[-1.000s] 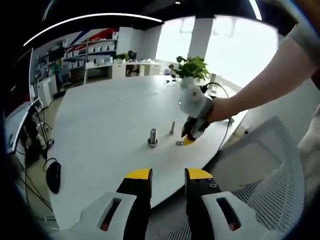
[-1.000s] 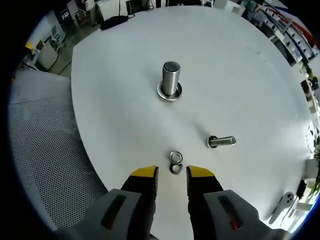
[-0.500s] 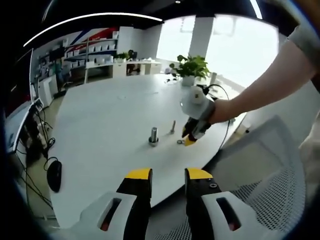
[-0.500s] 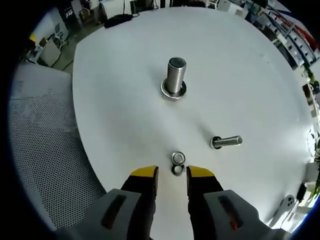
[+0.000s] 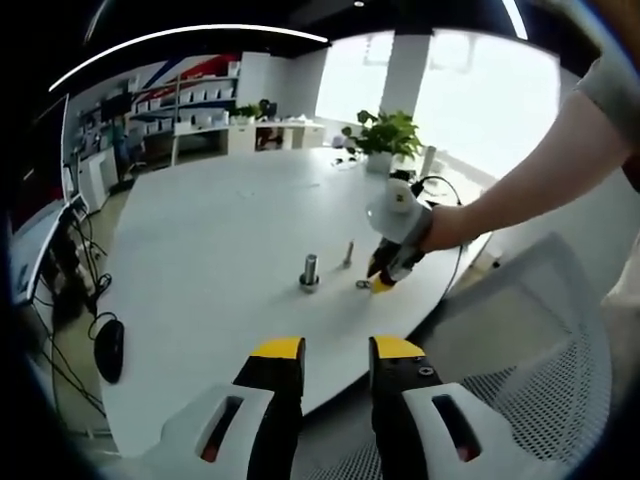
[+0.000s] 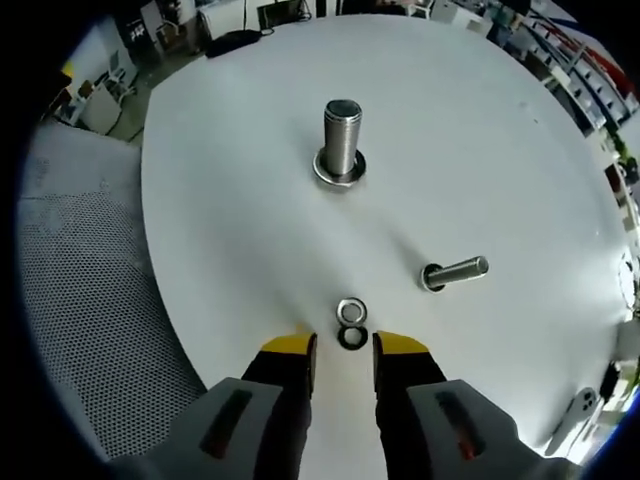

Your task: Place the washer onto the threaded stud by aligning its center hole with the stud, sliding it down to the base, and recovering from edge contact or off-axis alignment until the washer reaches the visible bottom stop.

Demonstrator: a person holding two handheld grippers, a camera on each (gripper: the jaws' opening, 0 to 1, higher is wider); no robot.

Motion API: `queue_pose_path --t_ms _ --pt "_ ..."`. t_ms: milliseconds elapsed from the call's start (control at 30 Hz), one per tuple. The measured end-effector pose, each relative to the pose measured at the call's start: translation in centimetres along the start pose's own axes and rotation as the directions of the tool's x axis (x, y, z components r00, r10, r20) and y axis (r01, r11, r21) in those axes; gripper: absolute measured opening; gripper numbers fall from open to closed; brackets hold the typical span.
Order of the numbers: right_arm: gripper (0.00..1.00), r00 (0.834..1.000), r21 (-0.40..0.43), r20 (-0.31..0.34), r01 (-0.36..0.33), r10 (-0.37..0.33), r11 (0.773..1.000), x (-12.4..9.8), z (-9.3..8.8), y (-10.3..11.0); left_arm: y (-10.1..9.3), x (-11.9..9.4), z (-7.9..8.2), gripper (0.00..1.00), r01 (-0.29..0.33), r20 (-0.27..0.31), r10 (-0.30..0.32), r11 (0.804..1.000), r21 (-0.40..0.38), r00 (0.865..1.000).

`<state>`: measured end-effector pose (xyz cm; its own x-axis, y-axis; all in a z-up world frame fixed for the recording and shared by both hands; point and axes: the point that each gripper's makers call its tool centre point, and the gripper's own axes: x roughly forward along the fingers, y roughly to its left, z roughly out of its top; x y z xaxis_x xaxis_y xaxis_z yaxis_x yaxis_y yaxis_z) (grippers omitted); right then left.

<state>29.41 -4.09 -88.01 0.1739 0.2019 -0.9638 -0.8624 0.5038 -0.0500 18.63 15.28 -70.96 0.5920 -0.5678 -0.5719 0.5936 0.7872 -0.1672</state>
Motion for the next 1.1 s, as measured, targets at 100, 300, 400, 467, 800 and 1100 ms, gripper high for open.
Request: queue_pose_path --t_ms 100,300,400,467,800,1100 --pt "0.22 1.000 -0.003 0.016 -0.002 0.002 1.000 -0.03 0.51 -0.07 0.14 -0.02 -0.02 0.23 -0.006 -0.002 0.006 1.000 -0.001 1.000" --pt "0.18 0.999 -0.018 0.019 -0.049 0.049 0.999 -0.17 0.43 0.15 0.29 -0.05 -0.03 0.23 -0.013 -0.004 0.013 1.000 -0.003 1.000" --pt "0.18 0.998 -0.065 0.015 -0.056 0.057 0.996 -0.30 0.02 0.25 0.34 -0.06 -0.16 0.23 -0.015 -0.009 0.015 1.000 -0.006 1.000" --pt "0.18 0.998 -0.063 0.013 -0.060 0.061 0.996 -0.35 -0.12 0.25 0.28 0.00 -0.19 0.22 -0.011 -0.014 0.011 1.000 -0.002 1.000" --pt "0.15 0.996 -0.144 -0.063 -0.067 0.059 0.987 -0.16 -0.14 0.17 0.29 -0.04 -0.29 0.22 -0.014 -0.020 0.014 1.000 -0.005 1.000" --pt "0.15 0.980 -0.171 -0.196 -0.075 0.041 0.982 0.03 -0.15 0.11 0.30 0.02 -0.44 0.22 -0.017 -0.030 0.017 1.000 -0.005 0.999"
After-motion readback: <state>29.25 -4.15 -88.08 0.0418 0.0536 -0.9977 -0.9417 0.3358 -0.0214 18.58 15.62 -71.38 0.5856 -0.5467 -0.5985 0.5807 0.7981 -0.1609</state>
